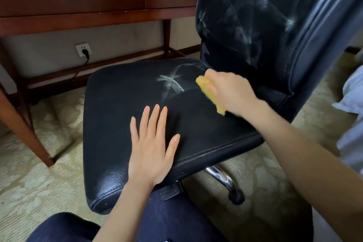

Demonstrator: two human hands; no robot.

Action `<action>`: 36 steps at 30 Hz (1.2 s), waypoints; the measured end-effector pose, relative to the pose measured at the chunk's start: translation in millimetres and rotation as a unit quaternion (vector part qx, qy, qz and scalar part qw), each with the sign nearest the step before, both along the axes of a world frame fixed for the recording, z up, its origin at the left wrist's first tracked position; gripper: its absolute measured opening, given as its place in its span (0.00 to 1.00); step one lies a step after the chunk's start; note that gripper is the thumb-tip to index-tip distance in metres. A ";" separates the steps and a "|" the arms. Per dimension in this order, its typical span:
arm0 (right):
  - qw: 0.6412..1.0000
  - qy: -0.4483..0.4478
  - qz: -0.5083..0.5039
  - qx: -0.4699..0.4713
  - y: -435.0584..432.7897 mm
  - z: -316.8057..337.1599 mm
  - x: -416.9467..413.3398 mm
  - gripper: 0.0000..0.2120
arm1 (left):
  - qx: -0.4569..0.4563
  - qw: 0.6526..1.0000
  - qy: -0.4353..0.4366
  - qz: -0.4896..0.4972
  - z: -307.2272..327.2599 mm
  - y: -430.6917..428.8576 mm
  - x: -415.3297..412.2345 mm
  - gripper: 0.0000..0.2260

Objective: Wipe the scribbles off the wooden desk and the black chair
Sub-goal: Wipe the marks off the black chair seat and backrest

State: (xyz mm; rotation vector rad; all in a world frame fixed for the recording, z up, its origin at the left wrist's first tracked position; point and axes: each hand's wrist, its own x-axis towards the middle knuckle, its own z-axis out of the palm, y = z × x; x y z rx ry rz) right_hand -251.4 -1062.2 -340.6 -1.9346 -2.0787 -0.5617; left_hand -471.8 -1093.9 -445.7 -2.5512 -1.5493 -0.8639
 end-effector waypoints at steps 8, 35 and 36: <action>0.969 0.241 0.034 -0.053 -6.1 -37.1 -7.7 0.07 | 0.002 1.000 0.003 0.002 0.4 0.5 0.3 0.29; 0.950 0.234 0.148 -0.142 -55.5 -88.4 -6.5 0.21 | -0.011 1.000 0.023 0.003 -1.5 1.3 0.7 0.30; 0.953 0.239 0.133 -0.132 -56.0 -87.9 0.3 0.20 | -0.013 1.000 0.025 0.002 -1.5 1.4 0.7 0.30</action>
